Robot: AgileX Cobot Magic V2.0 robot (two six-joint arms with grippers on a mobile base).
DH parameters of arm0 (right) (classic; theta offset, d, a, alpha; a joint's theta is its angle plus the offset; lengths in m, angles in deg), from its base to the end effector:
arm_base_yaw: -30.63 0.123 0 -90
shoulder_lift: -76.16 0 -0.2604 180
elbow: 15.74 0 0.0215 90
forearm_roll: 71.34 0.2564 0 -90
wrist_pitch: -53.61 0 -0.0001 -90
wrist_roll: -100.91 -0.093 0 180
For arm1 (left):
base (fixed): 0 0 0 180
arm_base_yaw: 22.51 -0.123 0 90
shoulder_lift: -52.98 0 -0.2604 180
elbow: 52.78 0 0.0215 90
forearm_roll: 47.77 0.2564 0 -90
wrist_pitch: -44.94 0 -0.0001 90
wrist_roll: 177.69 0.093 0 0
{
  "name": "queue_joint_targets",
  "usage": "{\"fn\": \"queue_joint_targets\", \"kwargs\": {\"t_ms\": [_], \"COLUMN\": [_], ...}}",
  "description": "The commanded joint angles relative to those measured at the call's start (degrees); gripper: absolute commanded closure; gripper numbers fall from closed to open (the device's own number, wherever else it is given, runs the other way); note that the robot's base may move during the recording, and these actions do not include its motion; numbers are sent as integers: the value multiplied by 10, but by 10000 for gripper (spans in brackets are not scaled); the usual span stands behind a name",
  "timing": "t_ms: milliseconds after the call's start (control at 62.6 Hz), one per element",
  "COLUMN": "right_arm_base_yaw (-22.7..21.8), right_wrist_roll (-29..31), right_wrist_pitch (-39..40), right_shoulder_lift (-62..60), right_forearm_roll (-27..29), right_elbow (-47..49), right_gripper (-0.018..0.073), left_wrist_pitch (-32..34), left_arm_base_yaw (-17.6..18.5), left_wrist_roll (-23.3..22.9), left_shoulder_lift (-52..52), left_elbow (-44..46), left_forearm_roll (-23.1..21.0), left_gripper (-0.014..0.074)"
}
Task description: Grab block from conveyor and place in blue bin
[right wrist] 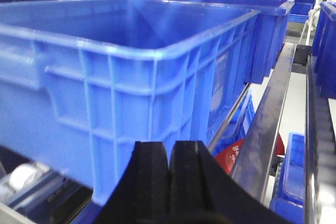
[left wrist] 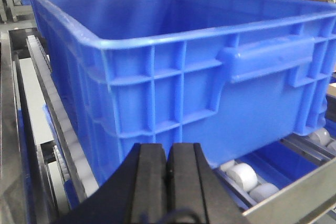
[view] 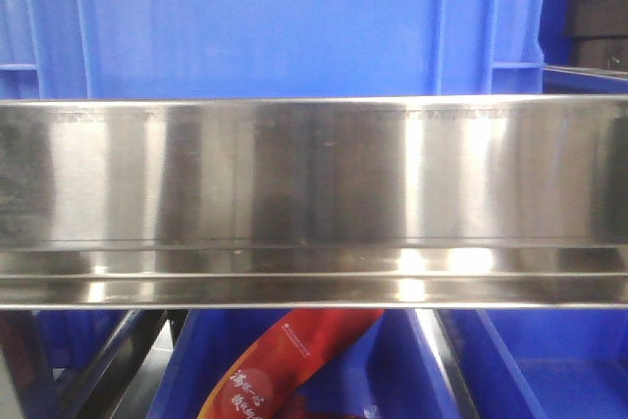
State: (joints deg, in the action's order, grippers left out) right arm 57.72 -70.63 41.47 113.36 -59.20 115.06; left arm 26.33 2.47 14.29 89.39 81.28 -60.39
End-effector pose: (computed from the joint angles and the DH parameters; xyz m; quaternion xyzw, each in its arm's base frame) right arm 0.1219 0.0670 0.3045 -0.1693 0.7371 0.1882 0.6266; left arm 0.1177 -0.0620 0.3159 0.1880 0.7456 -0.1643 0.6179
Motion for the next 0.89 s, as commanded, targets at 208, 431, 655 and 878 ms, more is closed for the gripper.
{"fn": "queue_joint_targets", "kwargs": {"t_ms": [208, 431, 655, 878], "right_arm_base_yaw": [-2, -2, -16, -129], "right_wrist_roll": [1, 1, 0, -17], "right_wrist_pitch": [-10, -9, 70, 126], "right_shoulder_lift": [-25, -27, -39, -122], "right_forearm_roll": [-1, -1, -28, -38], "right_elbow": [-5, -5, -28, -132], "right_gripper": [721, 721, 721, 721], "left_wrist_pitch": [15, 15, 16, 16], "left_arm_base_yaw": [-1, -1, -1, -1], "left_wrist_roll": [-3, -3, -3, -3], "left_shoulder_lift": [-10, -10, -10, -10], "left_elbow": [-1, -1, -1, -1], "left_forearm_roll": [-1, -1, -1, -1], "left_gripper": [707, 707, 707, 707]}}
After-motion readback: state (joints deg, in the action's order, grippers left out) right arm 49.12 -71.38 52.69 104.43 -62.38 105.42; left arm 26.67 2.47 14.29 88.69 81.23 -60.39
